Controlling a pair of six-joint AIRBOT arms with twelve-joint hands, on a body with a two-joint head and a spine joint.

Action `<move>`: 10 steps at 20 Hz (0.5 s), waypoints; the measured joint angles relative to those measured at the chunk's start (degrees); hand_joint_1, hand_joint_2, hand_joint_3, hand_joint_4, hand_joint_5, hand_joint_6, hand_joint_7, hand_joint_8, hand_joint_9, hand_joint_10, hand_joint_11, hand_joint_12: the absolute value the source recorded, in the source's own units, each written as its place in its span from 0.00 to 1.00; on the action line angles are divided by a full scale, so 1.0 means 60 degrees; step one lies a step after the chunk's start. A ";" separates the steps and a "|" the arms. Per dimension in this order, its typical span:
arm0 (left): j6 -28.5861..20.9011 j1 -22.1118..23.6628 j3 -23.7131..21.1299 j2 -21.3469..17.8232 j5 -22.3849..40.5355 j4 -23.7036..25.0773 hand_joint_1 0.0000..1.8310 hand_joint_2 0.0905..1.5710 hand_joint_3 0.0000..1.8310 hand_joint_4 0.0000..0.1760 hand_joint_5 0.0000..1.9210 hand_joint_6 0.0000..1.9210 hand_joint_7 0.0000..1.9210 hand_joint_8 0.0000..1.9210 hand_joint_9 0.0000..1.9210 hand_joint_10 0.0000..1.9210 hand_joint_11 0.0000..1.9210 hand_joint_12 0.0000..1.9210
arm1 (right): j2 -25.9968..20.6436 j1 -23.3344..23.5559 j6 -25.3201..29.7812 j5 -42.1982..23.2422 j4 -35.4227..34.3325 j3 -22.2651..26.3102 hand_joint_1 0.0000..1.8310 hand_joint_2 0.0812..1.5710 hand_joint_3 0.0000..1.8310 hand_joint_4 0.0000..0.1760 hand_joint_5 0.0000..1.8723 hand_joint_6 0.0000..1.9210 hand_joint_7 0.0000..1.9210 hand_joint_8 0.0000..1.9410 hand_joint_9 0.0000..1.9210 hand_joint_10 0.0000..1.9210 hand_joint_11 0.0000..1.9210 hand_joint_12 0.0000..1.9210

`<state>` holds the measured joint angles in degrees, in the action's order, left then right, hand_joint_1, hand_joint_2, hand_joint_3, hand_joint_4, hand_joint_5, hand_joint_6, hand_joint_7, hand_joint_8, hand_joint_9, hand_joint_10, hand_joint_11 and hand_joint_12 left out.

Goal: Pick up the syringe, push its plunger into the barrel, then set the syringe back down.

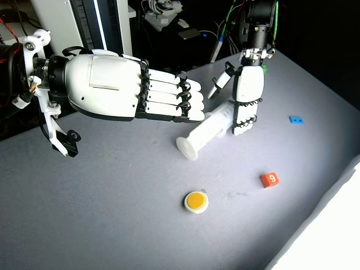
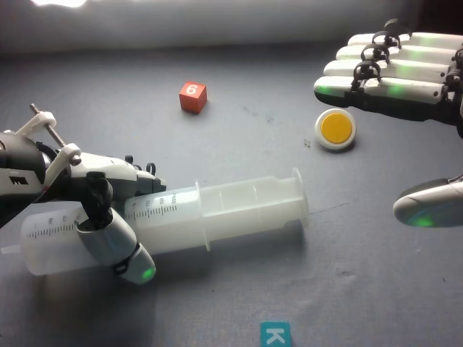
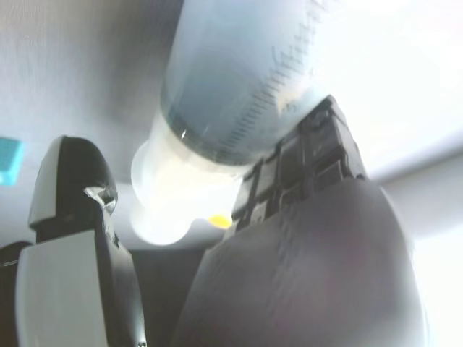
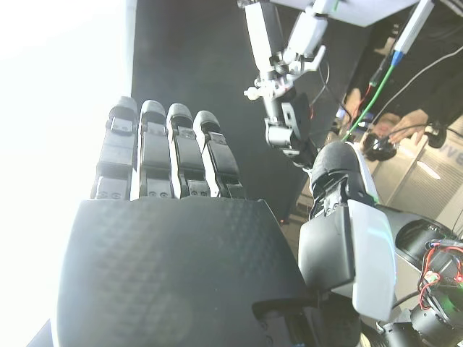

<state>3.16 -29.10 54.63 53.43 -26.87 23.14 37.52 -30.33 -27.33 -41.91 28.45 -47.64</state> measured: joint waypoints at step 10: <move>0.0025 -0.0237 0.0146 0.0124 0.0164 0.0106 0.59 0.67 0.00 0.00 0.13 0.03 0.17 0.02 0.14 0.03 0.00 0.42 | 0.0000 0.0000 0.0000 -0.0004 -0.0018 0.0000 0.00 0.71 0.00 0.00 0.02 0.01 0.01 0.01 0.00 0.00 0.00 0.00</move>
<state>3.31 -30.52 55.51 54.17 -25.89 23.77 37.52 -30.33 -27.33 -41.93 28.34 -47.64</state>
